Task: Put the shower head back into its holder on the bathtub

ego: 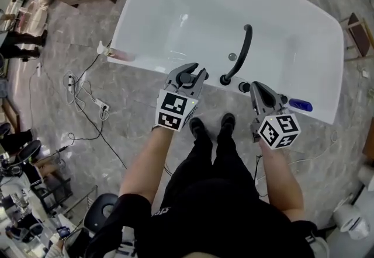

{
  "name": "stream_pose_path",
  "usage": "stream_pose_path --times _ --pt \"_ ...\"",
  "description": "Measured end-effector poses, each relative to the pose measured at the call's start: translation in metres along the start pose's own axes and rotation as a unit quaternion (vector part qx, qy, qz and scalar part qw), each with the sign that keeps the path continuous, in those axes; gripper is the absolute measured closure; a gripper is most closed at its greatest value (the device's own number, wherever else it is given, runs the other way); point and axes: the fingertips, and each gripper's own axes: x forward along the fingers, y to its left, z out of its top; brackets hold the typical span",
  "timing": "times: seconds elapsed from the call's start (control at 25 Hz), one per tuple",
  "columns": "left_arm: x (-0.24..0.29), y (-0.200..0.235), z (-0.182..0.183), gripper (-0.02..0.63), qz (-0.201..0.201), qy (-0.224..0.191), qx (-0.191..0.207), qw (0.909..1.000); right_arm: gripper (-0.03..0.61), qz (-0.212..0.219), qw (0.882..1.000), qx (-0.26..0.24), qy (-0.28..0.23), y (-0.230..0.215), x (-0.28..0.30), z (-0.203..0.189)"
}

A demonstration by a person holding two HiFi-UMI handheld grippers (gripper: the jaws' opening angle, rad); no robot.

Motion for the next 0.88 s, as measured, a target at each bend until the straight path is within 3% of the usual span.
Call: stream_pose_path --times 0.28,0.52,0.88 --pt "0.047 -0.012 -0.043 0.515 -0.013 0.045 0.002 0.9989 0.563 -0.022 0.999 0.029 0.019 -0.034 -0.013 -0.028" --pt "0.08 0.004 -0.081 0.514 0.007 0.084 -0.034 0.9958 0.563 -0.039 0.999 0.021 0.021 -0.051 -0.022 -0.025" --pt "0.113 0.004 -0.105 0.514 -0.003 0.12 -0.011 0.9927 0.563 -0.041 0.998 0.028 0.024 -0.061 -0.016 -0.019"
